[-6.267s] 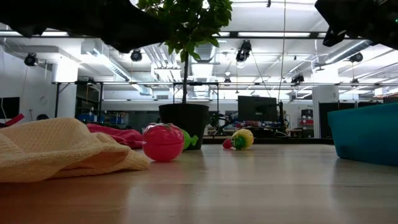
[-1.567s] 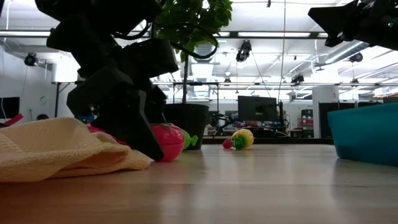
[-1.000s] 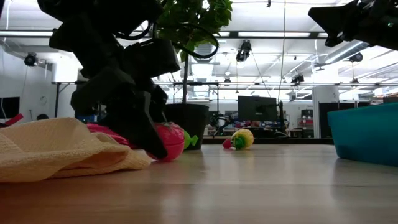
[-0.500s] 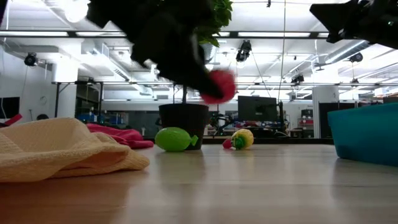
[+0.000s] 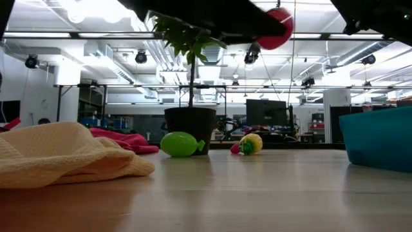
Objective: Pick and placing Produce into tupperware
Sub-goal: Put the tomato into the bin
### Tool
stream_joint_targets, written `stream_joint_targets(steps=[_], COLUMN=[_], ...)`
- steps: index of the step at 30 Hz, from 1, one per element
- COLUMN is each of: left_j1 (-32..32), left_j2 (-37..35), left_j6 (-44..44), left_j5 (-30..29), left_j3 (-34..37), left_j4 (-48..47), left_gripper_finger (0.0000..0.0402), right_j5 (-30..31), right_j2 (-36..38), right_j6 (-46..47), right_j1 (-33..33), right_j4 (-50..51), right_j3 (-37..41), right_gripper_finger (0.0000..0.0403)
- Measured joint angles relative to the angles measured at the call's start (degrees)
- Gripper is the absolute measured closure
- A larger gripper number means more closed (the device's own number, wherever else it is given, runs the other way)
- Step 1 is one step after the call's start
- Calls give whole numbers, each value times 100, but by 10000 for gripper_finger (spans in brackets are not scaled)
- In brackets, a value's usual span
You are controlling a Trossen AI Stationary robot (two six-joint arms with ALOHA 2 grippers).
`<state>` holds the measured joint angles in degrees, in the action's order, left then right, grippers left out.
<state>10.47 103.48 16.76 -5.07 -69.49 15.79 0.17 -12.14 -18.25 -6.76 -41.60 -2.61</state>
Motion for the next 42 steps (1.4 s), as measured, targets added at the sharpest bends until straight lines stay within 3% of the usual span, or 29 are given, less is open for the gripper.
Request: stream_joint_targets(steps=[13, 19, 23, 42], left_j1=[-130, -161, -161, -227], left_j2=[1368, 1750, 1930, 2859], left_j6=[460, 513, 513, 456], left_j5=[826, 962, 1241, 1505], left_j3=[-1807, -2624, -2867, -3620], left_j4=[-34, -582, -597, -162], left_gripper_finger=[160, 160, 160, 160], right_j5=[8, 49, 140, 305], right_j2=[11, 11, 11, 11], right_j6=[-32, -45, -135, -184], right_j1=[0, -2, 0, 0], right_j4=[-70, -73, -74, -72], right_j3=[0, 0, 0, 0], right_gripper_finger=[394, 394, 394, 394])
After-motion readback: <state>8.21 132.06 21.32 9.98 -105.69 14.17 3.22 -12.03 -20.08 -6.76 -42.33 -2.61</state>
